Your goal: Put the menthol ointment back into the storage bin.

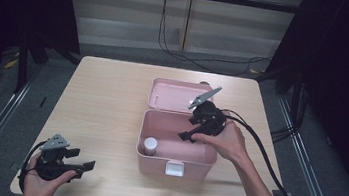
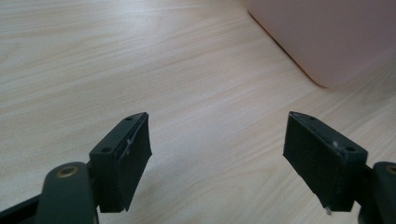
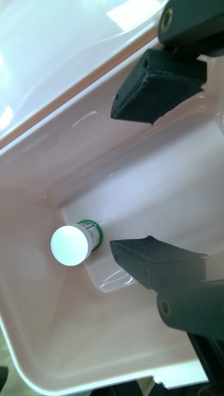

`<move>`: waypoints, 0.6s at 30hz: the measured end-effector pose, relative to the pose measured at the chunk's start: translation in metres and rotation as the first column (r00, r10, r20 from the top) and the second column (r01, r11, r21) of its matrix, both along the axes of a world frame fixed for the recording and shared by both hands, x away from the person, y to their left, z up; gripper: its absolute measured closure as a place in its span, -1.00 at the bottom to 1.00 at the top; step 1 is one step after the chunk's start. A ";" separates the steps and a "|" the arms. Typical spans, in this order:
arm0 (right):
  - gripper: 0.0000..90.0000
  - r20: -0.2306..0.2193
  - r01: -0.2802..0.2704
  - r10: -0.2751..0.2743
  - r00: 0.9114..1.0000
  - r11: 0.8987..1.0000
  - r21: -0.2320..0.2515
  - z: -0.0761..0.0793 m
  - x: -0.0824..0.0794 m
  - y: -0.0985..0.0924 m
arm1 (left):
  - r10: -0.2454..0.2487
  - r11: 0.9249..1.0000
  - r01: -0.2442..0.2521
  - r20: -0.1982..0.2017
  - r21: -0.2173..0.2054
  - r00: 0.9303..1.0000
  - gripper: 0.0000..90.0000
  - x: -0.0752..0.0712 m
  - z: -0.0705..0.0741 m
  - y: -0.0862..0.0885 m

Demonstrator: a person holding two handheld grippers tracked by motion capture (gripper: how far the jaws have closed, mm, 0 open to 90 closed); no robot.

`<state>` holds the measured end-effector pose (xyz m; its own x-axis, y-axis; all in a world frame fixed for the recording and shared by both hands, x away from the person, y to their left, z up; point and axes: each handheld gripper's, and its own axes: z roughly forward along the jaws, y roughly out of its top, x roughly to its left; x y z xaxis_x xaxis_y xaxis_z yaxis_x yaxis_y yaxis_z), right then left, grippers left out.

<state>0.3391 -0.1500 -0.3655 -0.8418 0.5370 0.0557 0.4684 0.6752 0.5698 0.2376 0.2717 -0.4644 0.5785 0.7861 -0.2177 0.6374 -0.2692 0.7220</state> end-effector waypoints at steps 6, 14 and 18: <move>-0.33 0.046 0.077 -0.081 0.996 0.995 0.065 0.000 -0.013 -0.024 | 0.004 1.000 -0.004 -0.001 0.001 1.000 -0.47 0.000 0.000 0.000; -0.35 0.110 0.149 -0.167 0.980 0.976 0.156 0.004 -0.028 -0.054 | 0.005 1.000 -0.005 -0.004 0.002 1.000 -0.47 0.000 0.000 0.001; -0.34 0.138 0.195 -0.223 0.965 0.962 0.189 0.003 -0.038 -0.075 | 0.005 1.000 -0.005 0.000 0.000 1.000 -0.47 0.000 0.000 0.000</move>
